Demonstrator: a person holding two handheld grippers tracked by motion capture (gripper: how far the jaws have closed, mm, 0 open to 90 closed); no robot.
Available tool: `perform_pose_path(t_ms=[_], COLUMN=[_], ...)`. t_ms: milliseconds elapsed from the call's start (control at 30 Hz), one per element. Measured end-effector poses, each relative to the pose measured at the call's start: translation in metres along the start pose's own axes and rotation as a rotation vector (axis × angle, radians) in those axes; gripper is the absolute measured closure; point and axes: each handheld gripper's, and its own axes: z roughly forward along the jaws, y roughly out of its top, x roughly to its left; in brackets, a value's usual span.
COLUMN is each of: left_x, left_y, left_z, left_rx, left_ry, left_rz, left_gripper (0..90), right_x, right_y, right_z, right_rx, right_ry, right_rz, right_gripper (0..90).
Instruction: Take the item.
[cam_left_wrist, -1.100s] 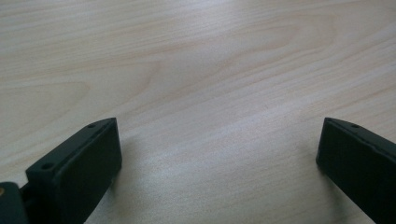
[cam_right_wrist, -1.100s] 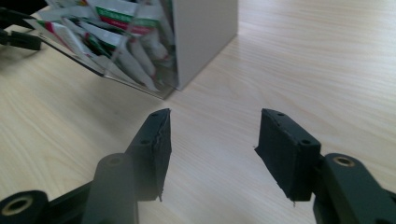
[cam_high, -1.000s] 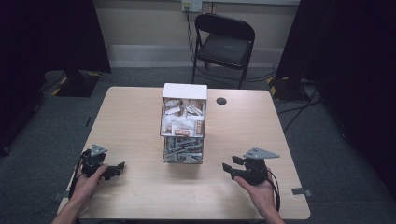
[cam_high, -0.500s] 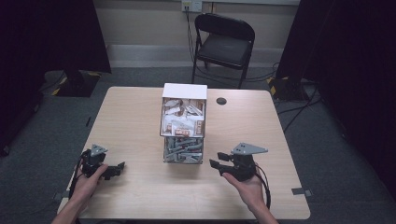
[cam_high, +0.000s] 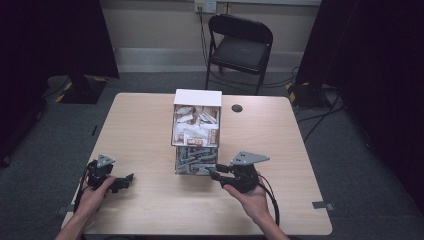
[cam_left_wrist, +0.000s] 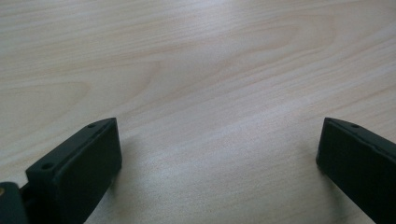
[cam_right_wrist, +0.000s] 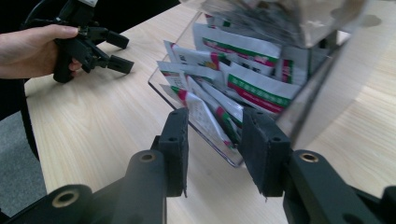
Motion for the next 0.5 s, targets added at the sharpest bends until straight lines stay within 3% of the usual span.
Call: perform_pose_path(t_ms=[500], left_x=[0.000], left_y=[0.000], left_z=[0.000], left_rx=[0.000], left_ry=[0.000], left_rz=[0.000], left_gripper=[0.0], right_x=[0.004], right_y=[0.006], right_z=[0.027], right_rx=[0.022], right_ry=[0.036], right_rz=[-0.023], right_gripper=[63.5])
